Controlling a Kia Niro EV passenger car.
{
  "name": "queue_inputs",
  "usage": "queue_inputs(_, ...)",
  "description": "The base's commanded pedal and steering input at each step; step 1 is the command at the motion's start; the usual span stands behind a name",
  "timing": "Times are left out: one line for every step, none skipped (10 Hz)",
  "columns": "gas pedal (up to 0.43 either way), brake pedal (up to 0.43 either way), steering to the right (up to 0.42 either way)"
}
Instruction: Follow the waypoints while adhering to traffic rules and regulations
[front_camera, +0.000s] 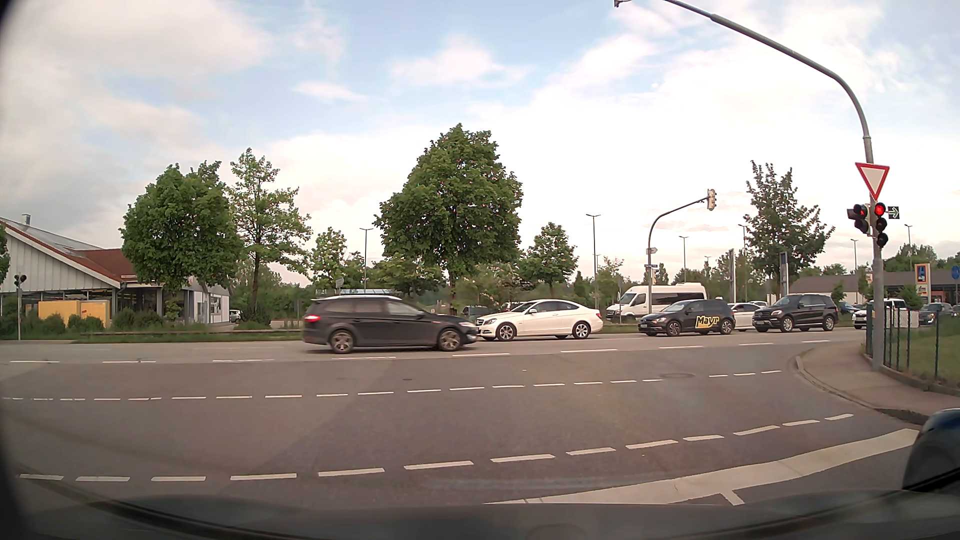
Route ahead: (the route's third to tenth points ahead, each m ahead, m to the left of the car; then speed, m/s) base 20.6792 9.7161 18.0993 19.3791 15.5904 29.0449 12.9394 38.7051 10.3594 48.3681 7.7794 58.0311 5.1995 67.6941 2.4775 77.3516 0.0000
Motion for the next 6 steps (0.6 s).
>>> queue_inputs(0.0,0.36,-0.002)
queue_inputs(0.0,0.36,-0.001)
queue_inputs(0.0,0.36,-0.001)
queue_inputs(0.0,0.36,-0.001)
queue_inputs(0.0,0.36,-0.001)
queue_inputs(0.0,0.36,-0.001)
